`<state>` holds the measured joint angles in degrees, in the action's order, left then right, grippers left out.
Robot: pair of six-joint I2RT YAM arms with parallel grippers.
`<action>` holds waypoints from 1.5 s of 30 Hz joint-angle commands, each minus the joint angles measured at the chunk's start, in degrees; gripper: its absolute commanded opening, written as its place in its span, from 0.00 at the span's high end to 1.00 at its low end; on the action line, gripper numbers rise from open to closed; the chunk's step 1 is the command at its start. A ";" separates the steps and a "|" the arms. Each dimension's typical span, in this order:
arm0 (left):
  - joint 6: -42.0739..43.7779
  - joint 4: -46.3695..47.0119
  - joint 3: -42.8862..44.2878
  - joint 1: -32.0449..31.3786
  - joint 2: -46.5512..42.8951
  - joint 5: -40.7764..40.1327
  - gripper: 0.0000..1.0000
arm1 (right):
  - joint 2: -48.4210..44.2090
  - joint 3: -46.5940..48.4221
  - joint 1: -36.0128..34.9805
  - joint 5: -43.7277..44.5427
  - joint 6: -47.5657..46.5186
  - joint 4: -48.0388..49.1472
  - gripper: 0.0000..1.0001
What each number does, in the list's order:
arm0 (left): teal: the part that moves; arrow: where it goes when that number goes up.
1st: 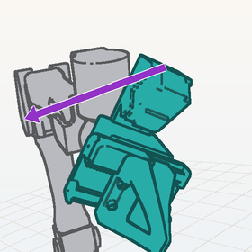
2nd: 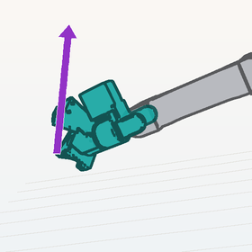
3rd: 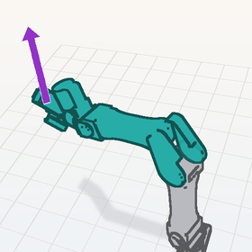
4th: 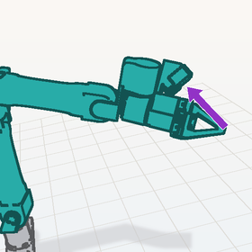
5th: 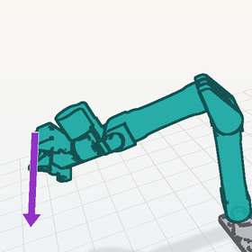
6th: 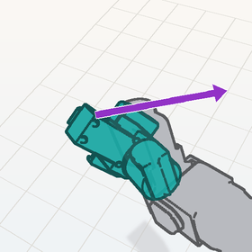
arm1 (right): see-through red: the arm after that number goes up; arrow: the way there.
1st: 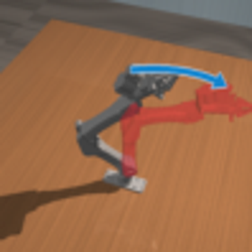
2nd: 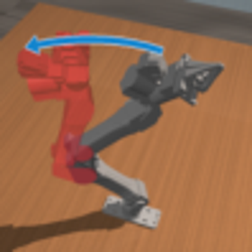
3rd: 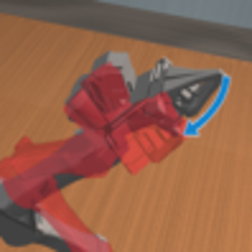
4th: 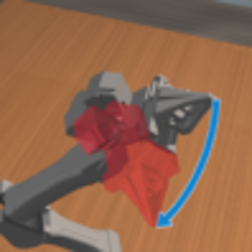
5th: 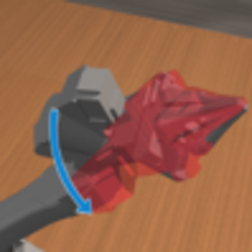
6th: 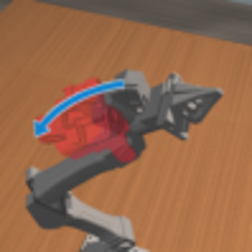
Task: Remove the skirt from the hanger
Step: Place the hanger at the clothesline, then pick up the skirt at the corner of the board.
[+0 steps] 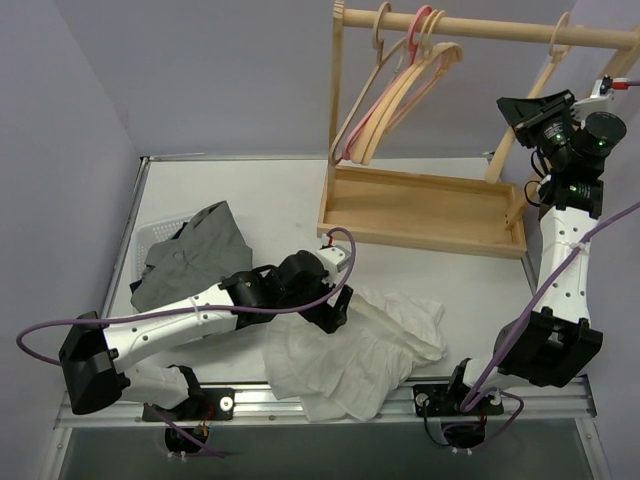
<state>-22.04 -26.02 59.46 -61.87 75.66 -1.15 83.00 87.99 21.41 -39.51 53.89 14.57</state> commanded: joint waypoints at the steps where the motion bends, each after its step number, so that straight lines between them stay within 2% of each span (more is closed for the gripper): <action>1: -0.98 -0.52 0.30 -0.71 1.86 -1.75 0.06 | 1.20 -1.68 0.65 -2.07 -1.50 -2.35 0.96; 6: -1.34 -0.79 0.48 -2.73 3.97 -3.50 0.06 | 1.99 -2.47 0.91 -2.42 -2.47 -2.26 0.96; 9: -1.34 -0.43 0.39 -4.31 4.32 -4.91 0.06 | 2.69 -1.94 1.00 -2.59 -2.65 -2.35 0.92; 12: -0.90 0.53 0.04 -5.81 4.76 -5.44 0.06 | 2.43 -1.94 1.00 -2.68 -2.91 -3.14 0.76; 13: -0.72 0.88 -0.39 -6.24 4.85 -6.05 0.06 | 1.21 -2.46 1.00 -2.59 -3.17 -3.14 0.60; 16: -0.19 2.90 -1.36 -7.13 5.64 -5.71 0.06 | -1.78 -3.87 1.00 -1.54 -6.23 -5.77 0.37; 19: 0.07 5.71 -2.59 -7.22 6.96 -4.39 0.06 | -5.38 -6.41 1.00 -1.36 -8.27 -10.51 0.28; 22: 1.04 9.31 -3.74 -7.30 10.46 -2.46 0.06 | -10.48 -11.14 1.00 -0.40 -10.38 -13.06 0.23; 29: 0.51 18.27 -5.49 -7.30 20.13 1.15 0.06 | -22.96 -23.19 1.00 -1.53 -10.03 -14.30 0.22; 31: -0.02 19.07 -6.02 -7.30 22.41 0.45 0.01 | -26.83 -24.35 1.00 -1.10 -10.38 -17.62 0.22; 32: -0.63 19.08 -6.11 -7.30 23.04 0.01 0.03 | -27.97 -25.40 1.00 -0.93 -10.47 -18.17 0.22; 33: -1.07 19.08 -6.37 -7.30 23.48 -0.43 0.17 | -30.24 -25.93 1.00 -1.01 -10.38 -18.43 0.23; 35: -2.64 18.55 -7.16 -7.30 23.66 -1.31 0.38 | -33.06 -26.89 1.00 -0.92 -10.73 -20.27 0.23; 36: -3.26 18.46 -7.69 -7.30 23.22 -2.01 0.56 | -33.78 -27.08 1.00 -0.75 -11.43 -22.28 0.23; 38: -4.93 18.55 -9.71 -7.22 20.42 -2.28 0.72 | -36.32 -27.60 0.92 -0.49 -11.96 -23.88 0.23; 39: -5.55 18.03 -10.15 -7.13 19.28 -2.37 0.97 | -37.11 -28.47 0.92 -0.31 -12.14 -24.93 0.23; 43: -7.57 10.76 -10.77 -6.60 9.46 -5.34 0.98 | -40.20 -31.91 0.65 -1.97 -10.47 -25.02 0.24; 45: -7.58 6.45 -8.41 -5.47 4.53 -6.67 0.98 | -41.25 -32.87 0.30 -2.07 -10.73 -26.95 0.24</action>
<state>-27.75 -12.99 48.62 -68.73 88.73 -4.82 42.74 56.60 22.09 -39.70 43.40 -10.33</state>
